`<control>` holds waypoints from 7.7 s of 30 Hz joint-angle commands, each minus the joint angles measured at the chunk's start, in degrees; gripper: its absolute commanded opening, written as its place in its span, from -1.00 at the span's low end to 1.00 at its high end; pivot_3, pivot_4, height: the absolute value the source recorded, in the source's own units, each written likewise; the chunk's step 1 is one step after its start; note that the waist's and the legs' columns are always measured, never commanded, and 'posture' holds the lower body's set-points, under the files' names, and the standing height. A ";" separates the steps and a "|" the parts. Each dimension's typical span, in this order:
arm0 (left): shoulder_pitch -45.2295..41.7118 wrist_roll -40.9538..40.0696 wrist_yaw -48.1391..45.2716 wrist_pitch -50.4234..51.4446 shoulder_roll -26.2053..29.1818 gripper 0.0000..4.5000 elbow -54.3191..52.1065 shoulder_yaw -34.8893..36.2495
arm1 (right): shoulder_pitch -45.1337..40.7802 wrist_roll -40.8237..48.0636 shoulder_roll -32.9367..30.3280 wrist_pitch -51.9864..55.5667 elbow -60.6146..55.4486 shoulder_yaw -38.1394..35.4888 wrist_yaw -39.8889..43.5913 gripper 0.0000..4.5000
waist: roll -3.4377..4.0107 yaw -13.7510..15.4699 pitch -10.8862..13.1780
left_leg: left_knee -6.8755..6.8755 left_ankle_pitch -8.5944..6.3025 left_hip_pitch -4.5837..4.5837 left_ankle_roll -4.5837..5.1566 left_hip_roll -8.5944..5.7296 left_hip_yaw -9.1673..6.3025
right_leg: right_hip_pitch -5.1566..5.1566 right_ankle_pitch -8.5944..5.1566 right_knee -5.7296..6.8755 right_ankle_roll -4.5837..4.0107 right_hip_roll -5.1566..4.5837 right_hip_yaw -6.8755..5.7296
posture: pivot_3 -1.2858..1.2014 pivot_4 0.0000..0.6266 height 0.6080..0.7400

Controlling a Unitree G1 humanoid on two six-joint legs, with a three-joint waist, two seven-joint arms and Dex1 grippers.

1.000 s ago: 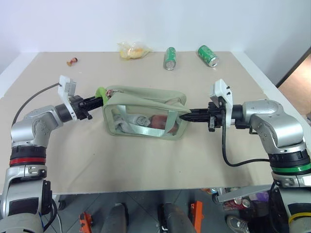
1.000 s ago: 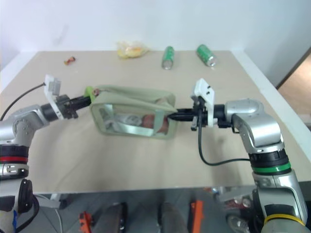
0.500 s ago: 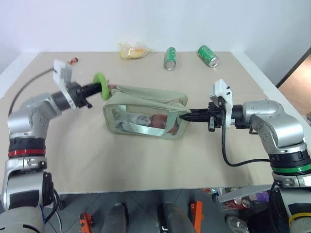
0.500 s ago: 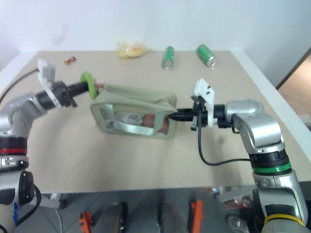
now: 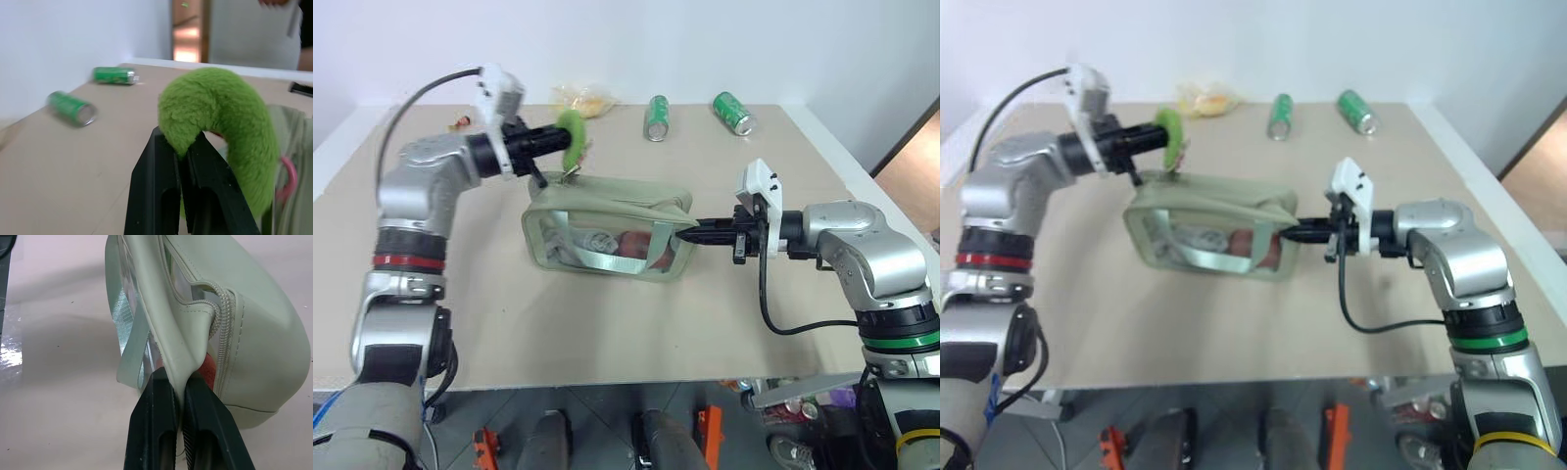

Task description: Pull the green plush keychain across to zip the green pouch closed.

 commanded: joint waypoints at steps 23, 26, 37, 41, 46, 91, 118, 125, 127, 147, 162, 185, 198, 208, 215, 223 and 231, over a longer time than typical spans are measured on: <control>-0.47 2.67 -12.61 -0.27 9.31 0.99 -5.80 -1.54 | 0.32 0.73 0.05 -0.31 -1.52 -0.30 -1.25 -1.00 | 0.01 -0.13 0.00 | -0.04 0.00 0.00 0.00 0.02 -0.01 | -0.04 -0.01 0.00 0.00 0.05 0.06 | 0.03 -0.52 1.00; -1.12 1.99 -12.04 0.86 11.40 0.99 -5.60 0.59 | 0.43 0.73 0.33 -0.25 -1.72 -0.06 -1.42 -1.00 | 0.01 -0.14 0.00 | -0.03 0.00 0.00 0.00 0.02 0.00 | -0.04 -0.03 0.00 -0.03 0.05 0.06 | 0.03 -0.52 1.00; 10.42 -9.75 -19.29 10.67 21.13 0.99 -9.04 12.14 | 1.44 0.76 0.74 -0.10 -2.29 0.09 -1.63 -1.00 | 0.02 -0.88 -0.01 | -0.13 -0.01 0.09 0.01 0.08 0.05 | -0.04 -0.05 -0.01 -0.06 0.08 0.08 | 0.03 -0.52 1.00; 17.22 -8.98 -18.18 10.93 21.24 0.99 -11.79 10.59 | 1.17 0.61 1.04 -0.22 -2.00 0.37 -1.57 -1.00 | -0.03 -0.85 -0.03 | -0.10 0.00 0.09 0.01 0.11 0.01 | -0.02 -0.20 0.04 -0.35 0.09 0.02 | 0.03 -0.52 1.00; 21.61 -10.24 -16.23 12.71 18.97 0.99 -15.77 9.43 | 0.93 0.43 1.29 -0.29 -1.91 0.63 -1.45 -1.00 | -0.19 -0.81 -0.07 | -0.01 0.00 0.06 0.01 0.13 0.02 | -0.03 -0.17 0.03 -0.39 0.09 0.00 | 0.03 -0.52 1.00; 26.81 -13.73 -10.52 15.25 14.57 -1.00 -20.04 8.88 | -12.30 11.74 1.93 0.42 4.08 -13.93 -5.98 0.37 | -0.15 -0.18 -0.05 | -0.06 0.00 0.11 0.02 0.14 0.04 | -0.01 -0.15 0.00 -0.39 0.11 0.04 | 0.03 -0.52 1.00; 29.42 -15.27 -7.74 15.37 12.81 -1.00 -23.88 9.82 | -31.85 -7.10 18.85 -11.95 34.57 5.19 3.24 0.37 | -0.13 0.03 -0.05 | -0.16 -0.01 -0.02 0.03 0.12 0.06 | -0.08 -0.04 -0.10 -0.19 0.10 0.06 | 0.03 -0.52 1.00; 30.19 -15.78 -6.81 15.36 12.62 -1.00 -24.70 9.84 | -33.02 -9.74 20.66 -13.92 38.03 5.77 4.99 0.37 | -0.13 0.02 -0.04 | -0.17 -0.01 -0.01 0.03 0.13 0.06 | -0.09 -0.03 -0.09 -0.18 0.11 0.05 | 0.03 -0.52 1.00; 30.40 -15.88 -6.55 15.35 12.64 -1.00 -24.83 9.96 | -33.44 -10.31 21.20 -14.38 39.39 5.75 5.27 0.37 | -0.12 0.02 -0.04 | -0.17 -0.01 -0.01 0.03 0.13 0.06 | -0.08 -0.03 -0.09 -0.18 0.11 0.05 | 0.03 -0.52 1.00; 30.88 -16.29 -5.41 15.07 12.31 -1.00 -24.57 10.16 | -34.50 -11.46 21.92 -17.63 42.67 4.18 6.62 -0.97 | -0.12 0.01 -0.04 | -0.17 -0.01 0.00 0.03 0.13 0.06 | -0.08 -0.04 -0.09 -0.21 0.11 0.05 | 0.03 -0.52 1.00; 29.85 -15.16 -6.48 14.17 11.88 -1.00 -22.06 9.12 | -36.20 -11.50 9.00 -16.33 35.33 1.29 9.36 -0.97 | -0.09 0.05 -0.03 | -0.24 -0.01 0.02 0.02 0.08 0.08 | -0.10 -0.16 -0.11 -0.38 0.04 0.04 | 0.03 -0.52 1.00; 31.65 -16.44 -5.96 16.45 12.60 -1.00 -24.87 9.84 | -14.43 -24.78 -14.94 -32.10 21.40 2.25 3.97 -0.97 | -0.11 0.06 -0.04 | -0.20 -0.02 0.05 0.00 -0.18 0.27 | -0.04 -0.27 -0.20 -0.21 -0.36 0.06 | 0.03 -0.52 1.00; 31.44 -18.36 -4.06 17.93 12.05 -1.00 -26.76 10.43 | 4.32 -30.67 -2.92 -29.16 17.19 9.34 -5.45 -0.97 | -0.18 0.07 -0.09 | -0.12 -0.01 0.05 0.02 -0.21 0.25 | 0.02 -0.21 -0.20 -0.10 -0.35 0.10 | 0.03 -0.52 1.00; 30.61 -18.56 -4.07 17.68 11.67 -1.00 -26.29 10.21 | 5.26 -37.17 0.96 -33.63 22.02 15.16 -6.69 -0.97 | -0.68 -0.16 -0.40 | -0.03 -0.03 0.71 -0.02 -0.18 0.26 | 0.72 -0.17 -0.31 -0.07 -0.39 0.08 | 0.03 -0.52 1.00; 30.96 -18.72 -3.36 17.50 10.96 -1.00 -26.71 10.35 | 5.48 -35.99 0.98 -32.58 20.71 13.55 -4.69 -0.97 | -0.73 -0.16 -0.43 | -0.05 -0.07 0.81 -0.08 -0.18 0.24 | 0.85 -0.17 -0.36 -0.08 -0.52 -0.09 | 0.03 -0.52 1.00; 29.33 -19.25 -1.57 17.06 9.02 -1.00 -24.46 11.72 | 4.25 -35.47 0.18 -32.51 20.36 11.77 -3.98 -0.97 | -0.73 -0.10 -0.43 | -0.11 -0.05 0.80 -0.05 -0.18 0.25 | 0.85 -0.19 -0.37 -0.12 -0.52 -0.10 | 0.03 -0.52 1.00; 29.64 -21.53 -0.30 20.66 9.91 -0.37 -24.97 13.43 | 0.18 -24.26 0.27 -21.80 17.62 1.69 -2.67 -0.42 | -0.55 -0.05 -0.29 | -0.11 -0.04 0.64 -0.03 -0.18 0.25 | 0.72 -0.19 -0.37 -0.12 -0.54 -0.12 | 0.03 -0.52 1.00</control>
